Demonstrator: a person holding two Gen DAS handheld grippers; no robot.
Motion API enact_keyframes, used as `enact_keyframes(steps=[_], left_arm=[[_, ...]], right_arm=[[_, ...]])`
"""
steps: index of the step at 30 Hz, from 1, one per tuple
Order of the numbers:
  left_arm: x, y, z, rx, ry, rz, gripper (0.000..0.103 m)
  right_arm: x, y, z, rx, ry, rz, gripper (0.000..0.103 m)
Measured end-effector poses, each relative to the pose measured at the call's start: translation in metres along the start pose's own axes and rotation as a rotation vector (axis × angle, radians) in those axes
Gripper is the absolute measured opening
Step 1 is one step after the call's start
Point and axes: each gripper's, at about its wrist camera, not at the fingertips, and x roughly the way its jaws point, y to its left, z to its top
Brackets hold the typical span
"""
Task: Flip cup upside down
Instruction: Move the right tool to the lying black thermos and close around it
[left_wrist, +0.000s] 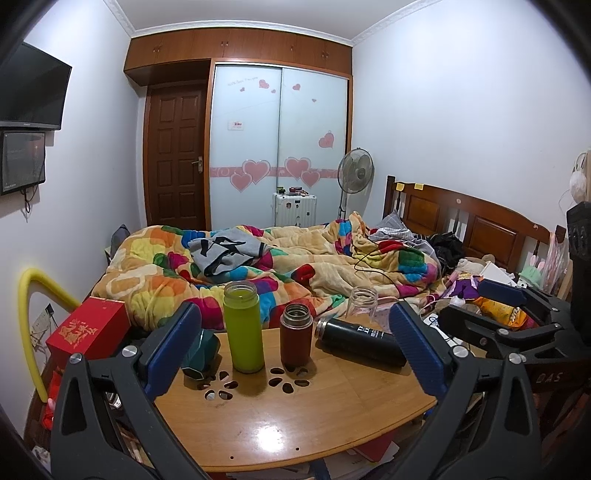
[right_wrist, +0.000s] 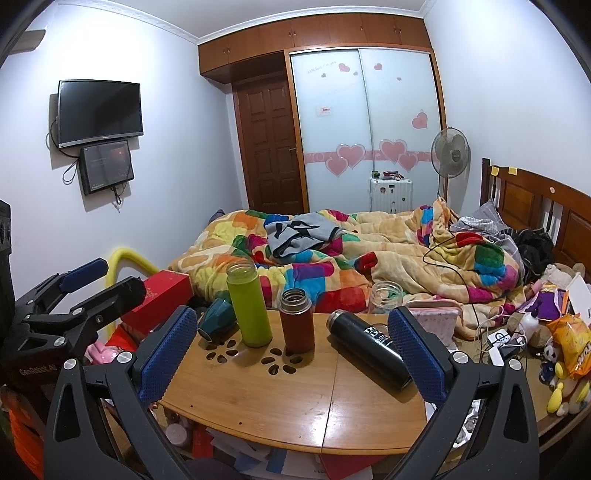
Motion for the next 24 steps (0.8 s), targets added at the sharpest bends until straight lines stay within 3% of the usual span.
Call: enact_keyframes(steps=[13, 17, 24], left_arm=[[0.044, -0.013, -0.027, 0.079, -0.005, 0.032, 0.103], [0.066, -0.016, -0.048, 0.087, 0.029, 0.028, 0.103], [0.101, -0.005, -0.083, 0.05, 0.06, 0.067, 0.103]], right_arm=[[0.049, -0.062, -0.026, 0.063, 0.107, -0.092, 0.103], [0.077, -0.087, -0.041, 0.046, 0.178, -0.134, 0.103], [0.142, -0.127, -0.067, -0.009, 0.345, -0.129, 0.103]])
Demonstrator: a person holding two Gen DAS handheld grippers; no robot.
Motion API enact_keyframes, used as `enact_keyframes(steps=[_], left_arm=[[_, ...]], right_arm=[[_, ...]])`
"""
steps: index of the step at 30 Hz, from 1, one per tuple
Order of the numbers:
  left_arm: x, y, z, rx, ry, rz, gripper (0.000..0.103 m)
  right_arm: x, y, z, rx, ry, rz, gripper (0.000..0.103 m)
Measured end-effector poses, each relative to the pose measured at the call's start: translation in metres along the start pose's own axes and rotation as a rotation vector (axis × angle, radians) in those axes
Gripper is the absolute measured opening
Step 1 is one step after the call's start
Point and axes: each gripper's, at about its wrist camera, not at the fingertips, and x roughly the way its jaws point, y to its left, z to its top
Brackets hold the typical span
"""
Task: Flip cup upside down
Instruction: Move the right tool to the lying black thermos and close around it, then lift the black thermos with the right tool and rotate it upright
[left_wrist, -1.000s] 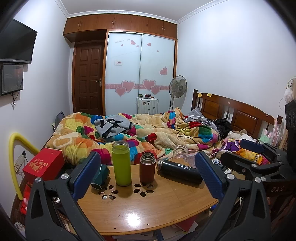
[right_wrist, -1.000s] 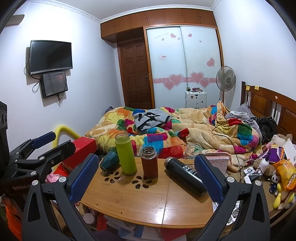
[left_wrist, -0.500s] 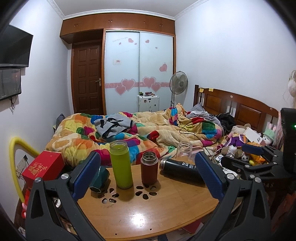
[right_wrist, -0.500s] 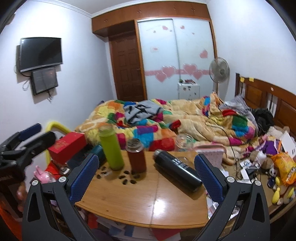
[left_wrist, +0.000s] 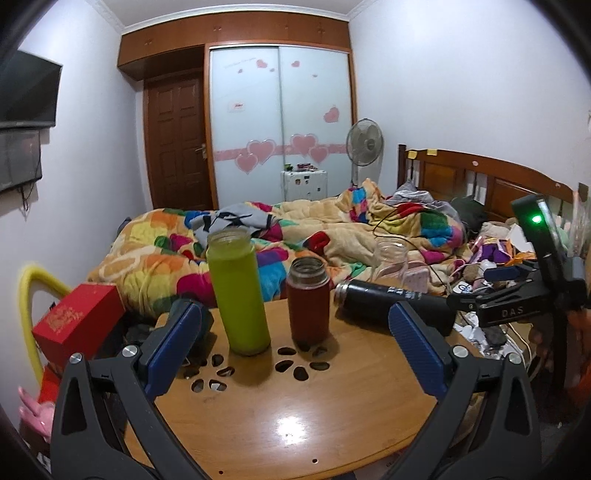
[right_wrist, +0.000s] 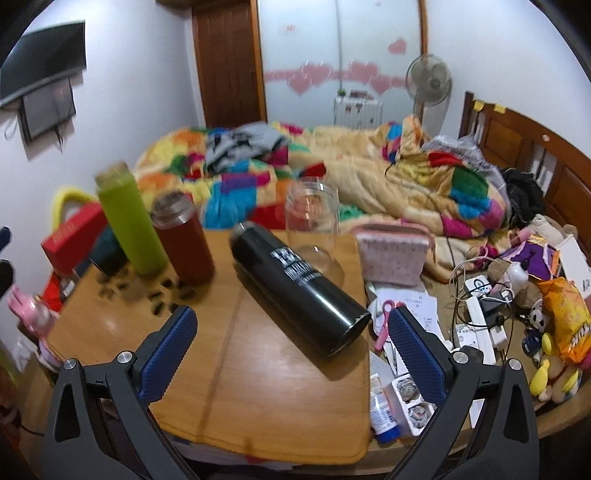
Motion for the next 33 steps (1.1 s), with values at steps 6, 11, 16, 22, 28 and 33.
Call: enact_keyframes(steps=[6, 11, 16, 22, 28, 33], left_arm=[[0.017, 0.009, -0.025, -0.034, -0.016, -0.031, 0.103], [0.023, 0.007, -0.038, -0.018, -0.008, -0.011, 0.103], [0.03, 0.0, -0.05, 0.004, 0.006, -0.002, 0.103], [0.047, -0.015, -0.066, 0.048, 0.067, -0.007, 0.103], [0.057, -0.023, -0.075, 0.068, 0.109, -0.022, 0.103], [0.055, -0.027, -0.084, 0.09, 0.101, -0.034, 0.103]], right_arm=[[0.063, -0.014, 0.005, -0.081, 0.15, -0.003, 0.101], [0.107, -0.016, 0.007, -0.149, 0.268, 0.01, 0.092], [0.122, -0.011, 0.004, -0.228, 0.322, 0.012, 0.082], [0.11, -0.006, 0.0, -0.188, 0.282, 0.08, 0.068], [0.091, 0.01, -0.014, -0.138, 0.284, 0.158, 0.061], [0.076, 0.023, -0.028, -0.091, 0.346, 0.186, 0.061]])
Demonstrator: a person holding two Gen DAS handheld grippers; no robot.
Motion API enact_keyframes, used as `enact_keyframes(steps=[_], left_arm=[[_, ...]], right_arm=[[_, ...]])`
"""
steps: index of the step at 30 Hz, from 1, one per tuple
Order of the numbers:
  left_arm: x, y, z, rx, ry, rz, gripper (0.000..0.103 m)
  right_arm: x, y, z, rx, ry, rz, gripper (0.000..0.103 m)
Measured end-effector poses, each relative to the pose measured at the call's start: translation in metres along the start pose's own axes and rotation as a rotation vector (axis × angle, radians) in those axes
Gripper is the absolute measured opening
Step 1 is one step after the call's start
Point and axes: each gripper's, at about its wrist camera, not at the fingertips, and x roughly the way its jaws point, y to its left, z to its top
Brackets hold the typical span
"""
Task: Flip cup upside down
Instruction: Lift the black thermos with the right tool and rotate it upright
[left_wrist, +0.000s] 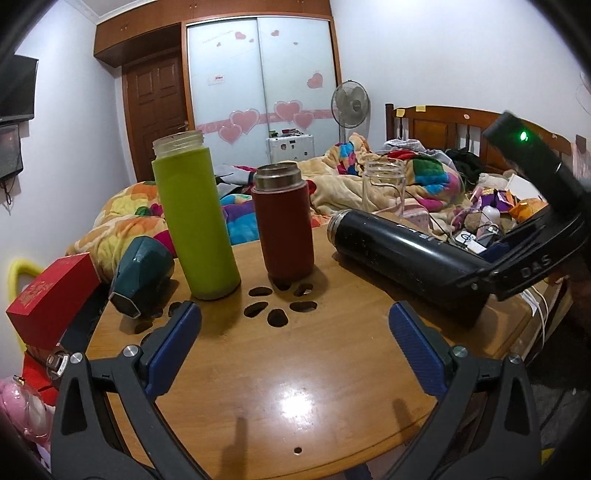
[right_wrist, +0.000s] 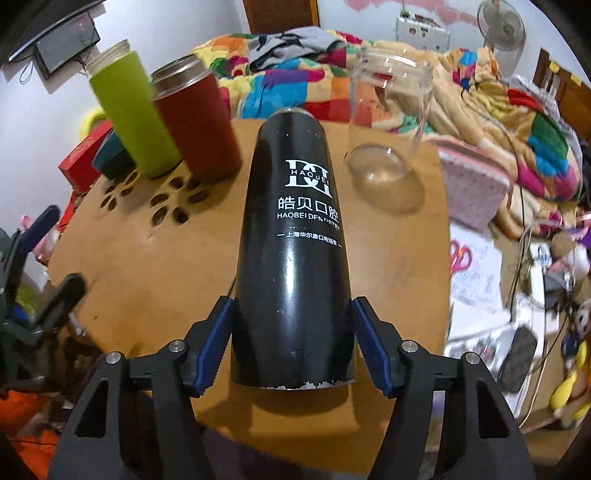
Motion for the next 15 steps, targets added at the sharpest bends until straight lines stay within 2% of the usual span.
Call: enact_keyframes(steps=[6, 11, 15], left_arm=[[-0.009, -0.009, -0.009, 0.062, -0.019, -0.009, 0.103], [-0.012, -0.019, -0.011, 0.102, -0.039, -0.039, 0.103], [-0.012, -0.028, -0.011, 0.132, -0.061, -0.058, 0.103]], right_arm=[[-0.015, 0.017, -0.024, 0.027, 0.076, 0.043, 0.061], [-0.043, 0.036, -0.03, -0.006, 0.061, 0.056, 0.061], [-0.06, 0.055, -0.023, -0.073, 0.04, 0.052, 0.061]])
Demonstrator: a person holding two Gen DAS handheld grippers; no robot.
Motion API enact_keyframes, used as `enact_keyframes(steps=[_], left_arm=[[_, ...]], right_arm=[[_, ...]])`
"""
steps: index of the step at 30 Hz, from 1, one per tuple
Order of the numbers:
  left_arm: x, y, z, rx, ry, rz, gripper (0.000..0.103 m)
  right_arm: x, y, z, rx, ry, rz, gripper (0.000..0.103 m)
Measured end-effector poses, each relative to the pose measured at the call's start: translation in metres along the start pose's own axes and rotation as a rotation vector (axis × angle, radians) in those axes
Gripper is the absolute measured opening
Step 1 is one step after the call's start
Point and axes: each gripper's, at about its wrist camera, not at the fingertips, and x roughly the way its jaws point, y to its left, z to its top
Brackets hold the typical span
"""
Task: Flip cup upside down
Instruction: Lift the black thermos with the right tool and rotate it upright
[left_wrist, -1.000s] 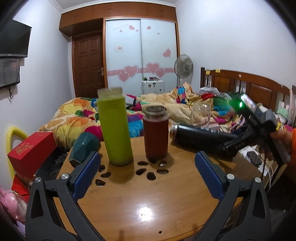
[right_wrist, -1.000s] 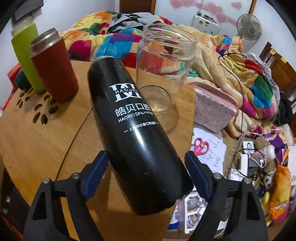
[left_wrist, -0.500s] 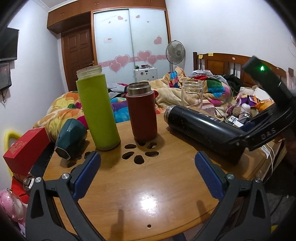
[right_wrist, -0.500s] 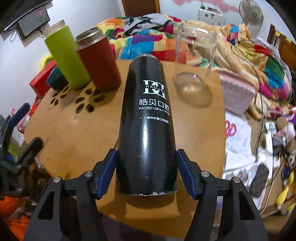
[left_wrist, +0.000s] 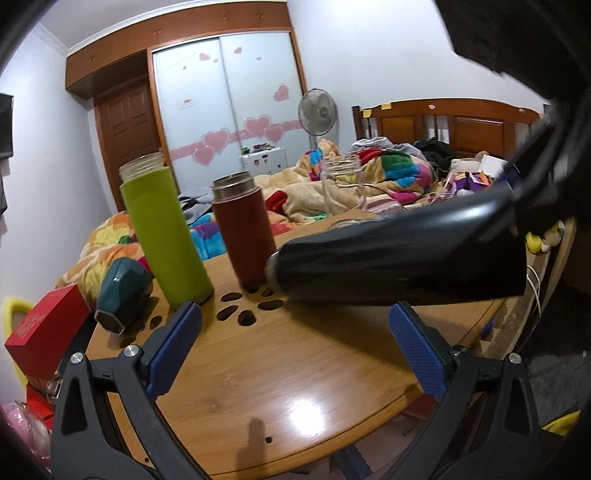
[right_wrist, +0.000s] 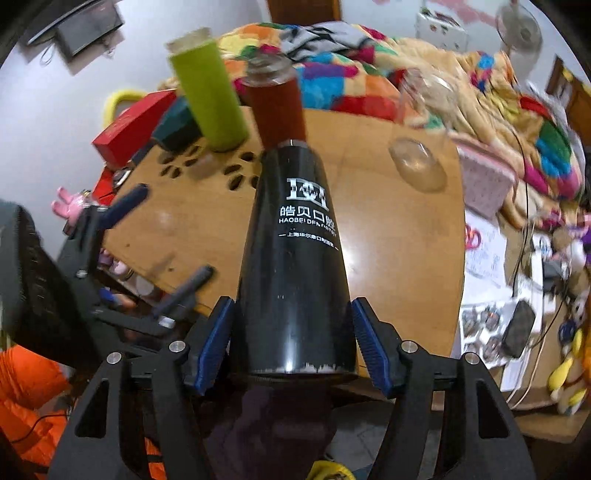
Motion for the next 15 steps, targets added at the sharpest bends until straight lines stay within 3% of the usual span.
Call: enact_keyframes(steps=[10, 15], left_arm=[[0.005, -0.004, 0.001, 0.041, -0.044, -0.022, 0.102], [0.0, -0.004, 0.007, 0.03, -0.076, -0.057, 0.097]], right_arm=[[-0.024, 0.037, 0.023, -0.179, -0.012, -0.018, 0.061], [-0.036, 0.052, 0.027, -0.292, -0.01, -0.005, 0.061]])
